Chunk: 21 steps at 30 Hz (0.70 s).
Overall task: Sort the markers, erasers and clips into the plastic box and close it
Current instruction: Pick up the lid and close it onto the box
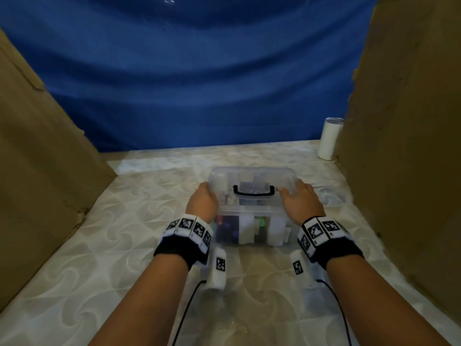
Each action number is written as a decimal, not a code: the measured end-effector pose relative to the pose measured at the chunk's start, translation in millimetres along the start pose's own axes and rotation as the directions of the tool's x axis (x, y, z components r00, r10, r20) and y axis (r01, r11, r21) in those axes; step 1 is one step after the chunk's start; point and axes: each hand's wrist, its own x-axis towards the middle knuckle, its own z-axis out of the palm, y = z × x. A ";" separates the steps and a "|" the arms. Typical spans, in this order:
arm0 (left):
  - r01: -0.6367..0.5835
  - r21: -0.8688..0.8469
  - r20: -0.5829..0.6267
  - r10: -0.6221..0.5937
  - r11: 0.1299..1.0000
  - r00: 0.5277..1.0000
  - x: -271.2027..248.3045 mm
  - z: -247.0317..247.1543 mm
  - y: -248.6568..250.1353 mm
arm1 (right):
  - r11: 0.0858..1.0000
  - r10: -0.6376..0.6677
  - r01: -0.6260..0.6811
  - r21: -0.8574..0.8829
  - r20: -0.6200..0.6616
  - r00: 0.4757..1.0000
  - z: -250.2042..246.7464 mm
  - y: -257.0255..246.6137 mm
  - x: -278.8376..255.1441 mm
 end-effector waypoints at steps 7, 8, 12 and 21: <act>0.064 0.133 -0.097 -0.052 0.989 0.994 -22.8 -6.3 -24.9 | 0.995 -0.097 0.093 0.045 0.099 0.990 -3.0 -4.9 6.9; 0.116 0.031 -0.065 -0.113 0.993 0.991 -20.9 -7.1 -27.3 | 0.994 -0.102 0.098 0.048 0.098 0.990 -2.8 -4.2 7.5; 0.366 -0.495 0.179 -0.320 0.788 0.930 -18.3 -7.0 -34.3 | 0.995 -0.102 0.101 0.018 0.097 0.990 -0.5 -0.7 9.8; 0.015 0.063 -0.024 -0.013 0.998 1.000 -16.8 -20.9 -14.3 | 0.984 -0.070 0.081 -0.158 0.076 0.995 4.7 1.1 15.4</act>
